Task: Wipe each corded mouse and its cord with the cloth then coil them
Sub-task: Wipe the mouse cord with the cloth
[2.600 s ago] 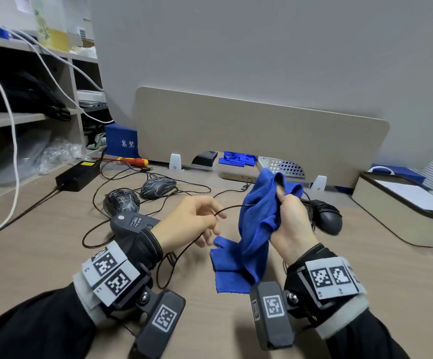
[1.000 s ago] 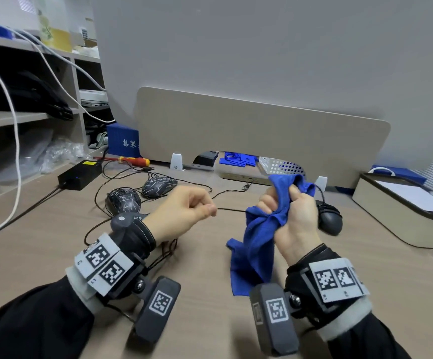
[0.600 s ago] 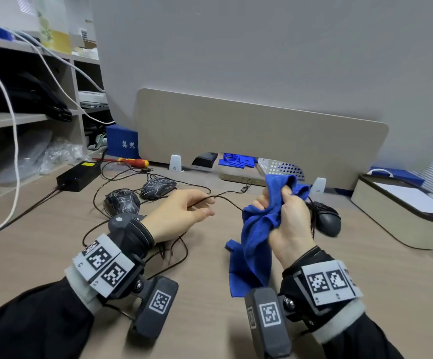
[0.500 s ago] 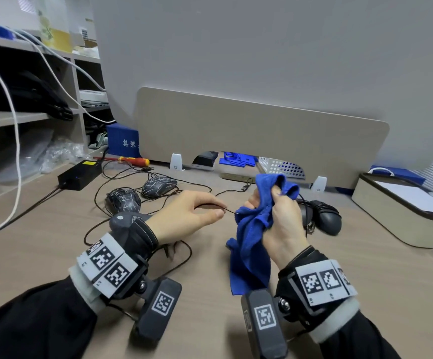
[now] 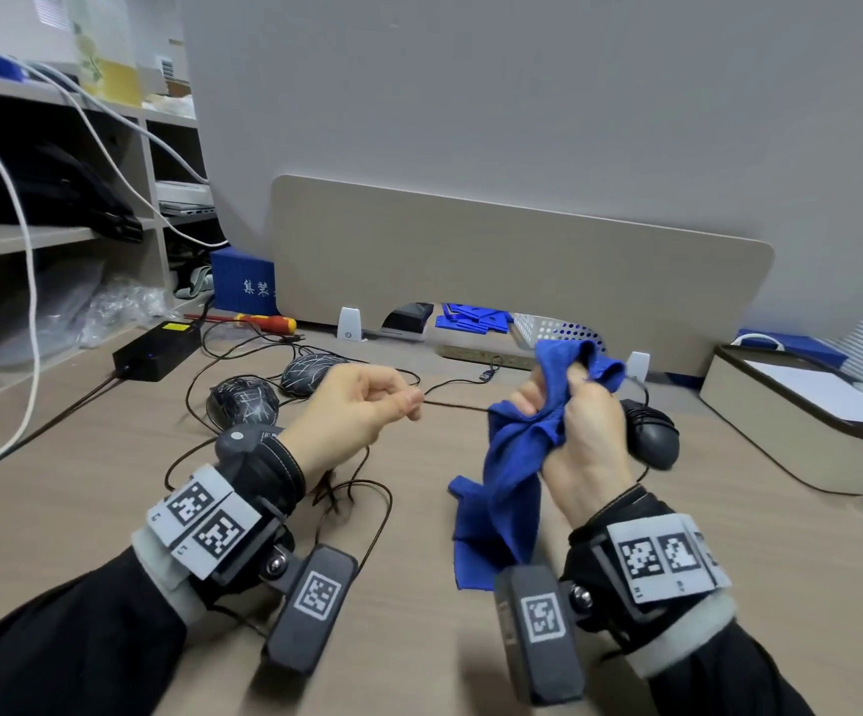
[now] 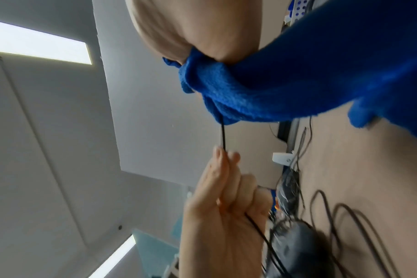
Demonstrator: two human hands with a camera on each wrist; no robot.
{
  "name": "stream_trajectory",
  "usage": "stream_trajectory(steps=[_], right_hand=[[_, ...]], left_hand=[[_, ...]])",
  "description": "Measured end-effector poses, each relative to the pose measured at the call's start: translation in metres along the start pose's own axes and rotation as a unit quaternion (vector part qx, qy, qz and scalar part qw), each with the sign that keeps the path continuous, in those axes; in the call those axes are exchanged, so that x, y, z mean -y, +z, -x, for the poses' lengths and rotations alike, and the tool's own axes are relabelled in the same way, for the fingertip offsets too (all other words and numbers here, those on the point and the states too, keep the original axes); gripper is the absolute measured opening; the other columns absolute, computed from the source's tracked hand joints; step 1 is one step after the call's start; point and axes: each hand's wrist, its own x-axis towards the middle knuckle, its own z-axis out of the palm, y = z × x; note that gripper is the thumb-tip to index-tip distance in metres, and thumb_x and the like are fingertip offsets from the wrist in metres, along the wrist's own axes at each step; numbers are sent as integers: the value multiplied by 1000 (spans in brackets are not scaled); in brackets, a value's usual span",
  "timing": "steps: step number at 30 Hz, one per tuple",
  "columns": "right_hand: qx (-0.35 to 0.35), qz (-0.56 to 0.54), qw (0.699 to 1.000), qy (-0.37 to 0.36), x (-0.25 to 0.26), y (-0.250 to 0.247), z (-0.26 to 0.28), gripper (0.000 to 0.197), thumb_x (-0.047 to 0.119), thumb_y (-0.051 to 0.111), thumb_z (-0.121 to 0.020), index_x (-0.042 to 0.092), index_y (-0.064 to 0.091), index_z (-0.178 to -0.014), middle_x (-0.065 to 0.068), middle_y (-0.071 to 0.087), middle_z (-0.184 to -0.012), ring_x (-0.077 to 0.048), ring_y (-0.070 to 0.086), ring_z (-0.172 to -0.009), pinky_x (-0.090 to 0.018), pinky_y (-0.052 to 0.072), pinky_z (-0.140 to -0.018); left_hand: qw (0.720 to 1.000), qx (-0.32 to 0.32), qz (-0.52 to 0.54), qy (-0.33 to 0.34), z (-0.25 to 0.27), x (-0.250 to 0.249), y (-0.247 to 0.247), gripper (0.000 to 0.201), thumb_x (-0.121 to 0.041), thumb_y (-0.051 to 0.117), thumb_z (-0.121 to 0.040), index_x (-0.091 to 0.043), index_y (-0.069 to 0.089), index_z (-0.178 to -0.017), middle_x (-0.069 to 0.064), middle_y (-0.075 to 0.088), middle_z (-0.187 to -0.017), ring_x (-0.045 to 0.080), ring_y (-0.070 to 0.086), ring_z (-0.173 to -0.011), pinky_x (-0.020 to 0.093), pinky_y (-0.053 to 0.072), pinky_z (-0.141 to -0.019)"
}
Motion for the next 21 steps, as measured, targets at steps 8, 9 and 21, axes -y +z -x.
stream_trajectory(steps=[8,9,21], right_hand=[[-11,10,1000,-11,2,-7,-6,30,15,36,-105,17,38,-75,2,29,-64,-8,30,-44,-20,30,-39],[-3,18,1000,-4,-1,-5,-4,29,16,38,-105,18,39,-76,2,29,-65,-8,30,-45,-20,30,-40],[68,75,994,37,-19,12,24,37,21,44,-101,12,40,-66,-3,42,-53,-17,41,-50,-28,34,-51]], left_hand=[[998,29,-25,-52,-4,15,-6,20,-6,58,-97,-9,68,-80,-6,56,-53,9,48,-51,16,34,-47],[997,50,-20,-63,-4,14,-6,13,-4,61,-94,-10,70,-86,-4,64,-60,11,55,-57,17,37,-50],[973,216,69,-39,10,6,22,35,-18,69,-80,-14,61,-114,3,75,-89,13,71,-80,26,52,-69]])
